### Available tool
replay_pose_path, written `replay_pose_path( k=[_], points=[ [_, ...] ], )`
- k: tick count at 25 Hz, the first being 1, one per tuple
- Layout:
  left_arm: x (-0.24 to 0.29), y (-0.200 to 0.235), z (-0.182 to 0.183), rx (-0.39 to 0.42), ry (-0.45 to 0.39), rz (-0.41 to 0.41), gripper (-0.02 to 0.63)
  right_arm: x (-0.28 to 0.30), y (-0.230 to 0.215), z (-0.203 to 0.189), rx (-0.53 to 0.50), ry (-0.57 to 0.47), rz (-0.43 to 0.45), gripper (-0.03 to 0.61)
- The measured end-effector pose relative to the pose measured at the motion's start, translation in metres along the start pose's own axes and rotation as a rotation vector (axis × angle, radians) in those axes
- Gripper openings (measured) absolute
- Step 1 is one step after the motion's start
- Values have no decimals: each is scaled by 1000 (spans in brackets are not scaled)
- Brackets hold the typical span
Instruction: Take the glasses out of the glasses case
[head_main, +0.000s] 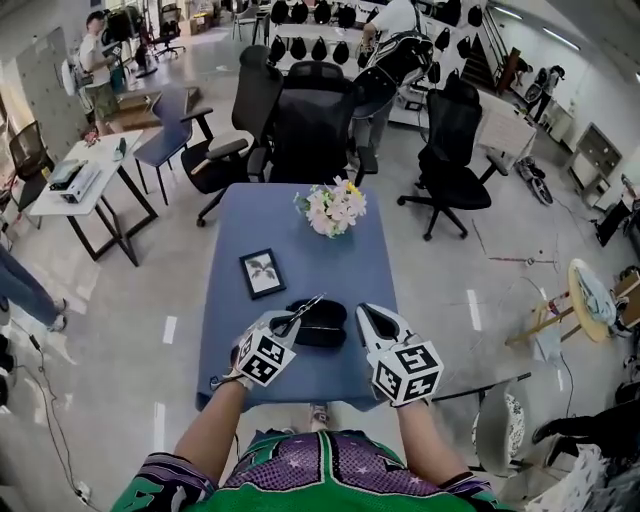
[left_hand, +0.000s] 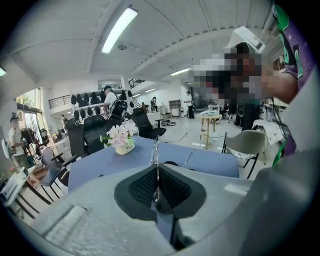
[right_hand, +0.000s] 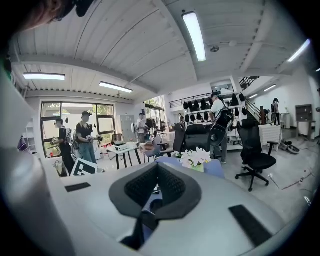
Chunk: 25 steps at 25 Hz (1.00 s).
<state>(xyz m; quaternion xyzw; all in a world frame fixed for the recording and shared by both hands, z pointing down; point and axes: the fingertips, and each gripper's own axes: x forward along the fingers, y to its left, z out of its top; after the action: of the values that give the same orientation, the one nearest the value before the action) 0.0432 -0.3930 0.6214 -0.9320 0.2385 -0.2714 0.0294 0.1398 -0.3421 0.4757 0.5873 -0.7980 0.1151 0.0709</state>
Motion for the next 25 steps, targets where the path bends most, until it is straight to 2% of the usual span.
replay_pose_path(
  k=[13,25],
  points=[
    [-81,-8,16,-148,-152,34,20,-29,45,-3,5,-18,12,2],
    [-150,-12,57,-193,-322,40,20,-43,68,4,-3,-51,13,2]
  ],
)
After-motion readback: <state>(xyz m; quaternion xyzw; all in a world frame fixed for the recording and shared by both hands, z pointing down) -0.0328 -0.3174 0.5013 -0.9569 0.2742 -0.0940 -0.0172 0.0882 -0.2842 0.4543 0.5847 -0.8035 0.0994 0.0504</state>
